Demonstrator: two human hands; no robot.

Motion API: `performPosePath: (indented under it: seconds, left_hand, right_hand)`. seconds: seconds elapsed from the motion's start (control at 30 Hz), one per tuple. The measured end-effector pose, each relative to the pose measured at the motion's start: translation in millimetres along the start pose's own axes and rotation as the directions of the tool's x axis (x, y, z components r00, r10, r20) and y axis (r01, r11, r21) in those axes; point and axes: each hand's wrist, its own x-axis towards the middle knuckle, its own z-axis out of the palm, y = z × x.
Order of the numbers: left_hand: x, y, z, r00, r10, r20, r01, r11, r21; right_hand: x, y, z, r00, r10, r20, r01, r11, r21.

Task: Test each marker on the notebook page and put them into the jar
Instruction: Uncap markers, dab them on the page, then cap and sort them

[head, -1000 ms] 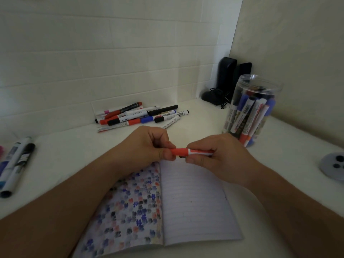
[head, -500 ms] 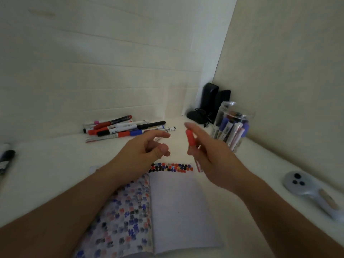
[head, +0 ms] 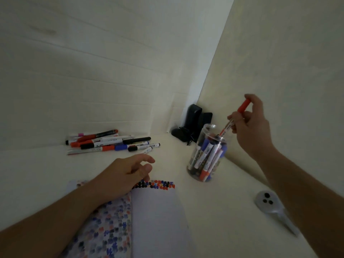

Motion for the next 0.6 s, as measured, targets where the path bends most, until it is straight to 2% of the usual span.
performPosePath:
  seconds: [0.17,0.4,0.53,0.6]
  left_hand:
    - [-0.1,-1.6,1.1,1.000,0.002,0.009,-0.002,1.000,0.023]
    - [0.8,-3.3,1.0,1.000,0.005,0.008,-0.005,0.999,0.034]
    - [1.8,-2.7,0.8,1.000,0.000,0.012,0.000,0.999,0.033]
    - [1.2,-1.9,0.3,1.000,-0.004,0.019,0.003,0.999,0.039]
  right_hand:
    - [2.5,-2.0,12.2,0.987,0.070,0.147,-0.069,0.998,-0.013]
    - [2.6,-5.0,18.6,0.982,0.135,0.130,-0.139,0.990,0.018]
    - [-9.1,2.1,23.5,0.953,0.064,0.296,-0.008,0.983,-0.185]
    - [-16.4,8.5,26.8,0.954,0.006,0.300,0.086,0.952,-0.294]
